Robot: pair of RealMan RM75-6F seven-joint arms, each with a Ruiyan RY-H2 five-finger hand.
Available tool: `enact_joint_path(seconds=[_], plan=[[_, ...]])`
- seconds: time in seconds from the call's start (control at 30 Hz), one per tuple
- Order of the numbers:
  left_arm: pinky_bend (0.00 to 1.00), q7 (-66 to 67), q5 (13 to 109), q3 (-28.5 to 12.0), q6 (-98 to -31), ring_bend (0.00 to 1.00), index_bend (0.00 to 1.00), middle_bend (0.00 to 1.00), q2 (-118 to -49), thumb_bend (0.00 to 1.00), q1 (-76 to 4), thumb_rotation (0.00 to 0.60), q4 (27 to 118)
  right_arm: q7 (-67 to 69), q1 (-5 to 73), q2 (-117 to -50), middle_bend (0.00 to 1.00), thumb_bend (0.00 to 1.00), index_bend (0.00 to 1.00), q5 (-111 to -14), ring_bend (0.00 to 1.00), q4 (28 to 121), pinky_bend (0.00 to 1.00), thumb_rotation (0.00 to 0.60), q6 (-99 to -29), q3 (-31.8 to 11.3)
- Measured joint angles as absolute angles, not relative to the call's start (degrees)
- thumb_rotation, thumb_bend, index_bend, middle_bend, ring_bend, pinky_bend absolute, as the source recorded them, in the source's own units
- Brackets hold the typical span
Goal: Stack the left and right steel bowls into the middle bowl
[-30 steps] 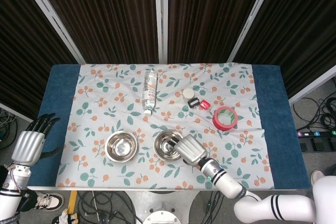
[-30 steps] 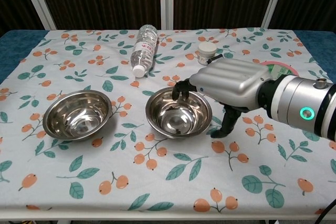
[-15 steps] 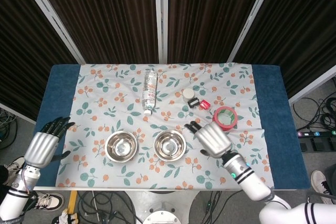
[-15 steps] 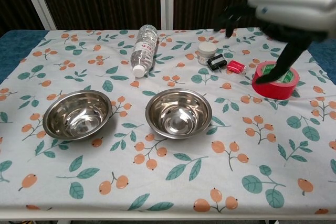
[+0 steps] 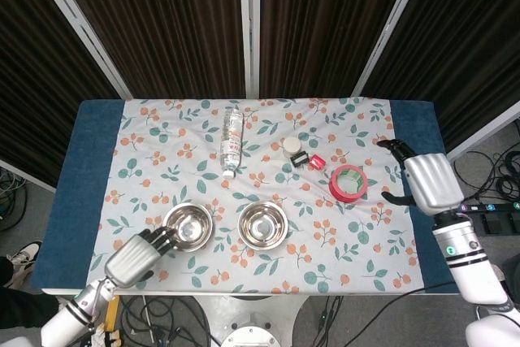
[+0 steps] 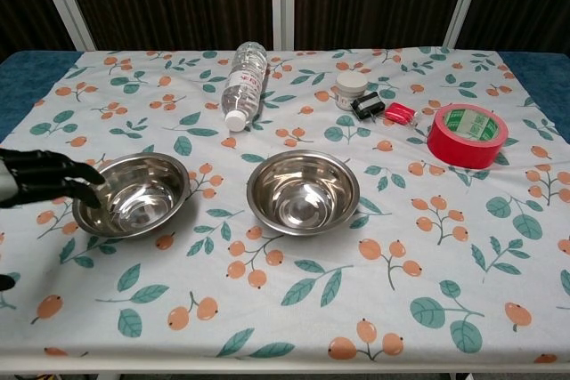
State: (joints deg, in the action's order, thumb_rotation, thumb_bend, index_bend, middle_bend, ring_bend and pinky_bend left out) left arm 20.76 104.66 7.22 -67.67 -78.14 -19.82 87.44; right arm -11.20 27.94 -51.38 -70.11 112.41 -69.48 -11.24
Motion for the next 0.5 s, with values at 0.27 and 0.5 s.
enact_joint_path(seconds=[0.27,0.5], plan=[[0.51,30.45,103.29,4.34,-65.71,0.29,0.31,0.28,-85.55,0.12,-21.19,0.6,84.82,-6.72,25.42,-52.5,0.26,0.06,0.23,-71.53,0.8,107.91,0.8,0.6,-69.94,-10.08],[0.65,32.06,99.21,2.33,-64.04,0.48,0.4,0.41,-88.03,0.15,-22.07,0.6,82.62,-4.13,24.57,-53.06,0.28,0.06,0.23,-72.12,0.8,105.3,0.8,0.6,-69.63,-9.88]])
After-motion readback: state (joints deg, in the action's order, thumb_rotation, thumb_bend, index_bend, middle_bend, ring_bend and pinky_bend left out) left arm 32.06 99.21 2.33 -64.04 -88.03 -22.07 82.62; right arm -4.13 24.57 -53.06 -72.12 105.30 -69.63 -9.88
